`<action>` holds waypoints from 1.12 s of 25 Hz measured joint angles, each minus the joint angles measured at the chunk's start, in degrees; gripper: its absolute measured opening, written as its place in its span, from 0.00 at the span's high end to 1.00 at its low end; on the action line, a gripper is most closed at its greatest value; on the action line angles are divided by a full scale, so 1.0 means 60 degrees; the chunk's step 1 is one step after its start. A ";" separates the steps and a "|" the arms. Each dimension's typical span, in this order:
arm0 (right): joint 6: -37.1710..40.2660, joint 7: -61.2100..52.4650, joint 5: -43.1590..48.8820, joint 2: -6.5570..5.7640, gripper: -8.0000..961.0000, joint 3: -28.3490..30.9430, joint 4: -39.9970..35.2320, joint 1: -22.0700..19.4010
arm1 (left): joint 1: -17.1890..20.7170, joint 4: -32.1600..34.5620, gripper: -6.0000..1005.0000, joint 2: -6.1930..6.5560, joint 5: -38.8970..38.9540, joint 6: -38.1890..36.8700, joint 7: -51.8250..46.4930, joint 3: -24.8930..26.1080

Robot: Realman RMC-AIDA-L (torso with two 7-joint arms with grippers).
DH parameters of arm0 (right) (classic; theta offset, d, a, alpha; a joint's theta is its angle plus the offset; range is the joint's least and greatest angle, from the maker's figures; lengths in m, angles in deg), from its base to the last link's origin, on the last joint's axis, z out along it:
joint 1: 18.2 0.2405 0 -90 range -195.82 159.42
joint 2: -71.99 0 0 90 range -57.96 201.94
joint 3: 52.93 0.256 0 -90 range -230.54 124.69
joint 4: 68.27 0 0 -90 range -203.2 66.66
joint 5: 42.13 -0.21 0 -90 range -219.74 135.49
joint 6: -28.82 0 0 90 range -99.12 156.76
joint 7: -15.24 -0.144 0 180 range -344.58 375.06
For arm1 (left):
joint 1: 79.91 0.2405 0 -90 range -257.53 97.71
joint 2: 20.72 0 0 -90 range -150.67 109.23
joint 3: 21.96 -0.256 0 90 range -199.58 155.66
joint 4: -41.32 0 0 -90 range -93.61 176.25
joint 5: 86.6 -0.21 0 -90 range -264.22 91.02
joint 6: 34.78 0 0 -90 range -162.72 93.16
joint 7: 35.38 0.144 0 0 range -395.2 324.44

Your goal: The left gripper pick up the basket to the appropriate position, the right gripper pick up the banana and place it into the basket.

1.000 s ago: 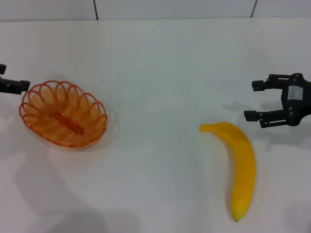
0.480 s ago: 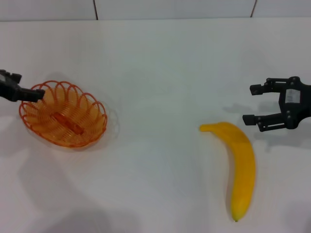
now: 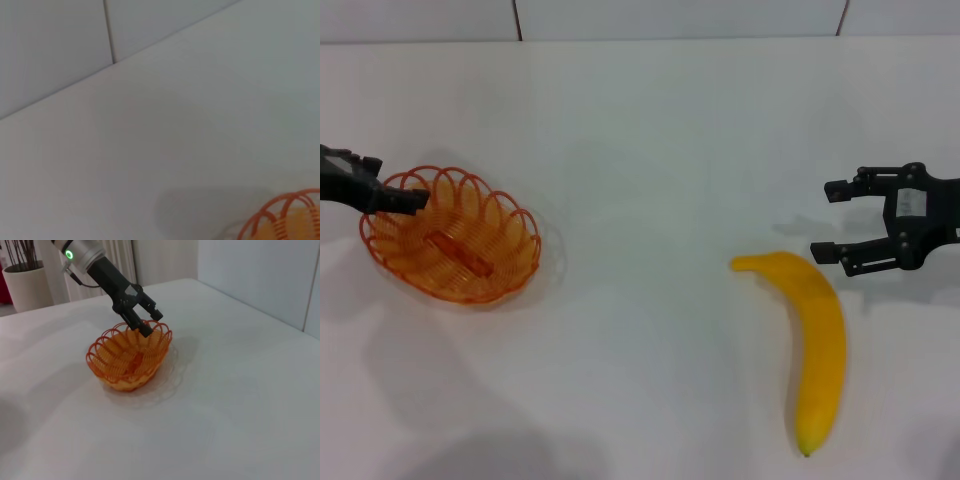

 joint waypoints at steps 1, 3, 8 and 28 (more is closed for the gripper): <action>0.0000 0.0000 -0.0002 0.0000 0.08 0.0011 0.0001 0.0000 | -0.0020 -0.0093 0.13 -0.0003 0.0007 0.0088 0.0018 -0.0001; 0.0000 -0.0001 -0.0002 0.0000 0.08 0.0024 0.0001 0.0000 | -0.0077 -0.0281 0.13 -0.0008 0.0020 0.0239 0.0080 -0.0002; 0.0020 -0.0005 0.0010 0.0000 0.08 0.0027 0.0001 -0.0002 | -0.0232 -0.0609 0.13 -0.0026 0.0034 0.0382 0.0196 -0.0002; 0.0014 -0.0017 -0.0035 -0.0001 0.08 0.0040 0.0000 -0.0055 | -0.0198 -0.0664 0.50 -0.0068 0.0165 0.0580 0.0383 -0.0001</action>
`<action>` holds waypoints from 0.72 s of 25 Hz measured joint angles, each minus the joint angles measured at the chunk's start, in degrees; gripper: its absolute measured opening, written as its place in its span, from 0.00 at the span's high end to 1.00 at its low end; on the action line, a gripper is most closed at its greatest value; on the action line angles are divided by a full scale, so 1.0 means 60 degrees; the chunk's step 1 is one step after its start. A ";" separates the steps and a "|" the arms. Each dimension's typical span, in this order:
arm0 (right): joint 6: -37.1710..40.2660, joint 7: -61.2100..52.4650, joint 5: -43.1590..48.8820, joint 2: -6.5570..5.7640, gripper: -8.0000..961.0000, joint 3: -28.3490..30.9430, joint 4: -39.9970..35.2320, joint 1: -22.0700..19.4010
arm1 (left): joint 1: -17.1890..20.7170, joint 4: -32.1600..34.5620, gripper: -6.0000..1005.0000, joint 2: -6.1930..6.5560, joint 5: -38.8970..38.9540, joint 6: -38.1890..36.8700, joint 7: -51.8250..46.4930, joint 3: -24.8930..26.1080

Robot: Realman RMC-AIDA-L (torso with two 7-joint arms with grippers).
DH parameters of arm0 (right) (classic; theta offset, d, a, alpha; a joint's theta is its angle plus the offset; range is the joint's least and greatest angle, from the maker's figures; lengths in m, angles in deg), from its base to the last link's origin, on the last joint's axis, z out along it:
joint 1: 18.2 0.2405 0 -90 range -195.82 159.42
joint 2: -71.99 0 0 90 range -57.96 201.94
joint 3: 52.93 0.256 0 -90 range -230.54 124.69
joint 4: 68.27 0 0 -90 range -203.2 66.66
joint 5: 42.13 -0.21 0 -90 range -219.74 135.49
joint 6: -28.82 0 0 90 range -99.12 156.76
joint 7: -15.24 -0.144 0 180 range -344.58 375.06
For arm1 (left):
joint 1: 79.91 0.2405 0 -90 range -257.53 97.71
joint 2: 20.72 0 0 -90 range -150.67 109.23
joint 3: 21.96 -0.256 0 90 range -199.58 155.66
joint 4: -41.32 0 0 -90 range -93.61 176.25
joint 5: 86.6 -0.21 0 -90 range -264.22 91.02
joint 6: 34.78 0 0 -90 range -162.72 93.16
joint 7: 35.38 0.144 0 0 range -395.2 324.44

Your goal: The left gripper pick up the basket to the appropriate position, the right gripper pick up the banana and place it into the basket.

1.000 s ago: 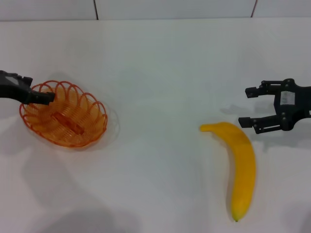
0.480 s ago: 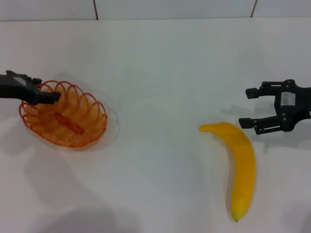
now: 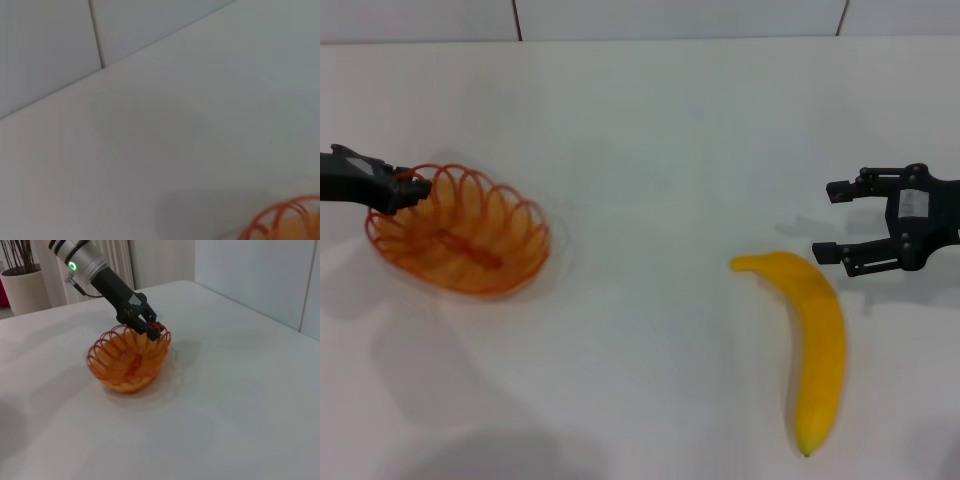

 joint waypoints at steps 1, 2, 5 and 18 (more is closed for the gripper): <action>0.0000 0.0000 -0.0001 0.0000 0.08 0.0000 0.0000 0.0000 | 0.0000 0.0010 0.54 0.0003 0.0001 0.0000 -0.0010 0.0000; 0.0000 0.0000 -0.0001 0.0000 0.08 0.0000 0.0000 -0.0001 | -0.0001 0.0016 0.62 0.0004 0.0001 -0.0003 -0.0016 0.0000; 0.0000 0.0000 -0.0001 0.0000 0.08 0.0000 0.0000 -0.0009 | -0.0001 0.0058 0.80 0.0006 0.0002 -0.0052 -0.0046 0.0000; -0.0035 0.0000 0.0001 -0.0013 0.08 0.0000 0.0026 -0.0027 | 0.0411 0.0915 0.92 -0.0006 0.1876 -0.1249 -0.0154 -0.0118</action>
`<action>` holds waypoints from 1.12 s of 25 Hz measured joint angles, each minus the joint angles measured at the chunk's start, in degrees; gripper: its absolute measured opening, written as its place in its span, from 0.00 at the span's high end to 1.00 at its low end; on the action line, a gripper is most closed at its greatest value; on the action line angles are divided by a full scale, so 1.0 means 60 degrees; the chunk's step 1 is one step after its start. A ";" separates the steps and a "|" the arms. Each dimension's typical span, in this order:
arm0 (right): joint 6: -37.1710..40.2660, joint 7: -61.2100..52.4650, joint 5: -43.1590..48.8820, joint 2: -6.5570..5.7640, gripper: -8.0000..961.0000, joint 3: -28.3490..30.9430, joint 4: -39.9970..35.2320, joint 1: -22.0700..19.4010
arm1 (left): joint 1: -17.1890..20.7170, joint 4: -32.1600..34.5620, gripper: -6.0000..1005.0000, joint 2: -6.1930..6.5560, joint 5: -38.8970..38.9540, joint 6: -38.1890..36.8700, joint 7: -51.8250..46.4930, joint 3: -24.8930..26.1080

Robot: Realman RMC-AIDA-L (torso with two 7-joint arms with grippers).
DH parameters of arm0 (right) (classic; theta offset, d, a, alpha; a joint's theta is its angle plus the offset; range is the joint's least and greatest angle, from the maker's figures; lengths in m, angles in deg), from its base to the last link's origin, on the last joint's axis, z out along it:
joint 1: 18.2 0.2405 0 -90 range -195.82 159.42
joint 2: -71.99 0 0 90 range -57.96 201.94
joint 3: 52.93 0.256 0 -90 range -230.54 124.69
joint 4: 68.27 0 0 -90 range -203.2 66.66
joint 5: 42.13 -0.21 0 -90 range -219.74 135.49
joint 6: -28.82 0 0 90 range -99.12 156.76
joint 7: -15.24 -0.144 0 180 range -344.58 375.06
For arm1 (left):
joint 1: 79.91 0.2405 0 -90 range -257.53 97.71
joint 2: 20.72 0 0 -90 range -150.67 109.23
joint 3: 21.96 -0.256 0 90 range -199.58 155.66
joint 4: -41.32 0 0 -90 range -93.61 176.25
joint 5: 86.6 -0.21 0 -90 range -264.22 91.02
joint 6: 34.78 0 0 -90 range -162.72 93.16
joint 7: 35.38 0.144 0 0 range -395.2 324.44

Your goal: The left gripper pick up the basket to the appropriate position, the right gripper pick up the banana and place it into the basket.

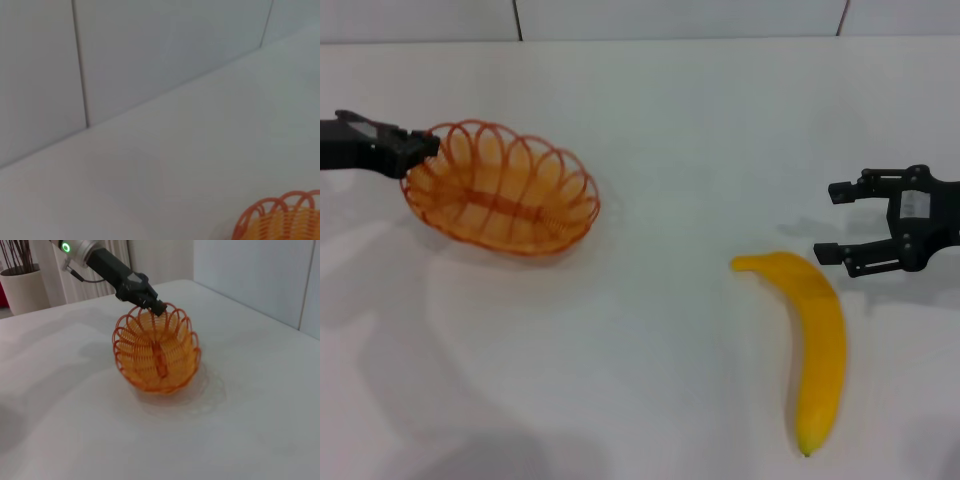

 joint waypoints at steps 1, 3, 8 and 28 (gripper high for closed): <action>-0.0031 0.0000 0.0000 0.0001 0.08 0.0000 0.0001 0.0001 | 0.0027 0.0011 0.92 0.0000 0.0196 -0.0033 0.0000 -0.0005; -0.0091 0.0000 0.0001 0.0007 0.08 0.0003 0.0004 0.0001 | 0.0073 0.0011 0.93 -0.0002 0.0513 -0.0066 0.0023 -0.0005; -0.0124 0.0000 0.0001 0.0013 0.08 0.0099 0.0004 0.0048 | 0.0167 -0.0426 0.94 -0.0024 0.1532 -0.0060 0.0458 -0.0002; -0.0082 -0.0010 -0.0017 0.0001 0.08 0.0226 -0.0003 0.0133 | 0.0257 -0.2406 0.95 -0.0036 0.2909 0.0180 0.1010 0.0083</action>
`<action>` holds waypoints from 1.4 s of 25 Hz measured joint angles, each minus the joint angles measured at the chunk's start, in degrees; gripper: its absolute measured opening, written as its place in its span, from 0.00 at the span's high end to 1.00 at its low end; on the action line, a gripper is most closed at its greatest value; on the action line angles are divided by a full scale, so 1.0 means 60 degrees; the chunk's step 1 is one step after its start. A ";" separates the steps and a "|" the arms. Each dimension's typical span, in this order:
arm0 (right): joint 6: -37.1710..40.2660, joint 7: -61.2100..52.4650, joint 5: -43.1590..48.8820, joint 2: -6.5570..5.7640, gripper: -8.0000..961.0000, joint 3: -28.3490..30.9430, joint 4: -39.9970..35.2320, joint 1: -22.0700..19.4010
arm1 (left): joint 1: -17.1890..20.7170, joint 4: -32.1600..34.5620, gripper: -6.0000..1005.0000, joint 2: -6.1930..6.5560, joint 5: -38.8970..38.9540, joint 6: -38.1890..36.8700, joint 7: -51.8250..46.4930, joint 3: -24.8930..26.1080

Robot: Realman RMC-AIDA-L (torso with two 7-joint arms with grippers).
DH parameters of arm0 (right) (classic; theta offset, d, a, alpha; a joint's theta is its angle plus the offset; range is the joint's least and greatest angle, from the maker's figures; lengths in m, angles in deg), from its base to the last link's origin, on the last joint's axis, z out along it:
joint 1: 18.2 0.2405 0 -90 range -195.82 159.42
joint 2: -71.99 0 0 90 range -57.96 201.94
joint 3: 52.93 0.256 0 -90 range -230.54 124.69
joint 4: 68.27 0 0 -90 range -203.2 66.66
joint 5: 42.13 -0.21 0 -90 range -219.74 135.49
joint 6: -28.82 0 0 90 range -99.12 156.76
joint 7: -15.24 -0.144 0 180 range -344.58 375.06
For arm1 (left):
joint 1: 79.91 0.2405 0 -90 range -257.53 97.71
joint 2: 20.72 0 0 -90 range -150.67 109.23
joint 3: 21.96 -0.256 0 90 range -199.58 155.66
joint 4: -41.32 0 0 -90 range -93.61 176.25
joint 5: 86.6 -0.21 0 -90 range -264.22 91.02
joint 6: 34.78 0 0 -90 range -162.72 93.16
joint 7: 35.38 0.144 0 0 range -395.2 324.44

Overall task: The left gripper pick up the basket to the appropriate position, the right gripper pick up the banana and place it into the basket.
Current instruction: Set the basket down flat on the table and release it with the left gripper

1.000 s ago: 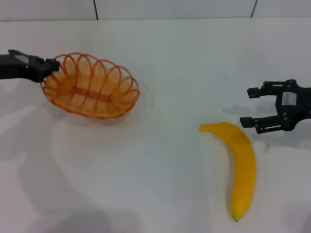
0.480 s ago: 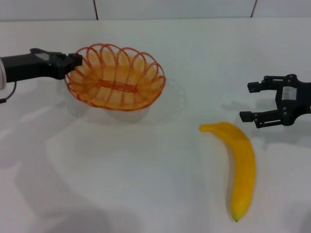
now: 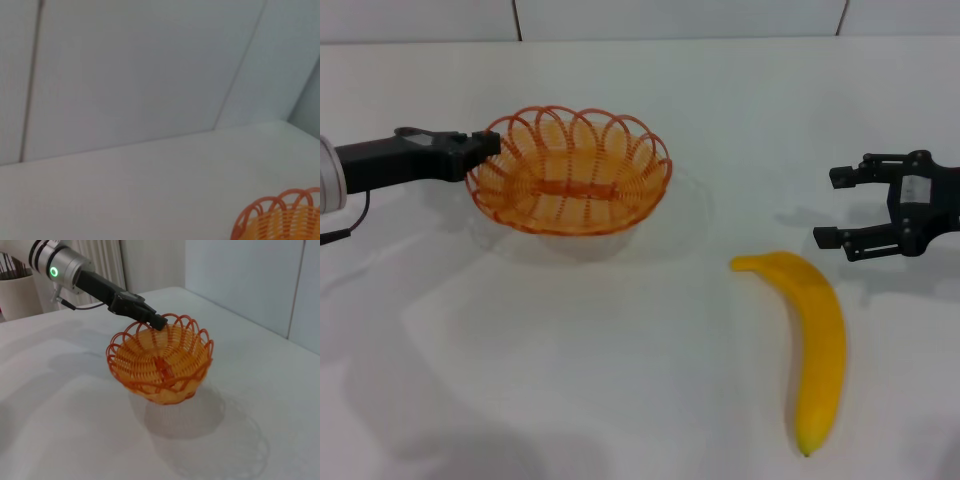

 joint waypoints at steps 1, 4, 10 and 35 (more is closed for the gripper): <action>0.0007 -0.0001 0.0000 -0.0008 0.08 0.0014 -0.0001 0.0000 | 0.0037 -0.0020 0.95 0.0000 0.0087 0.0044 0.0002 -0.0006; 0.0027 -0.0004 0.0000 -0.0015 0.08 0.0021 0.0001 0.0001 | 0.0117 -0.0084 0.95 0.0003 0.0184 0.0100 0.0002 0.0007; 0.0042 -0.0020 0.0001 -0.0005 0.08 0.0024 0.0007 0.0047 | 0.0154 -0.0095 0.95 0.0007 0.0197 0.0103 -0.0041 -0.0061; -0.0010 -0.0019 0.0082 0.0013 0.08 -0.0014 0.0043 0.0078 | 0.0013 -0.0581 0.93 0.0043 -0.0084 0.0484 -0.0348 -0.0180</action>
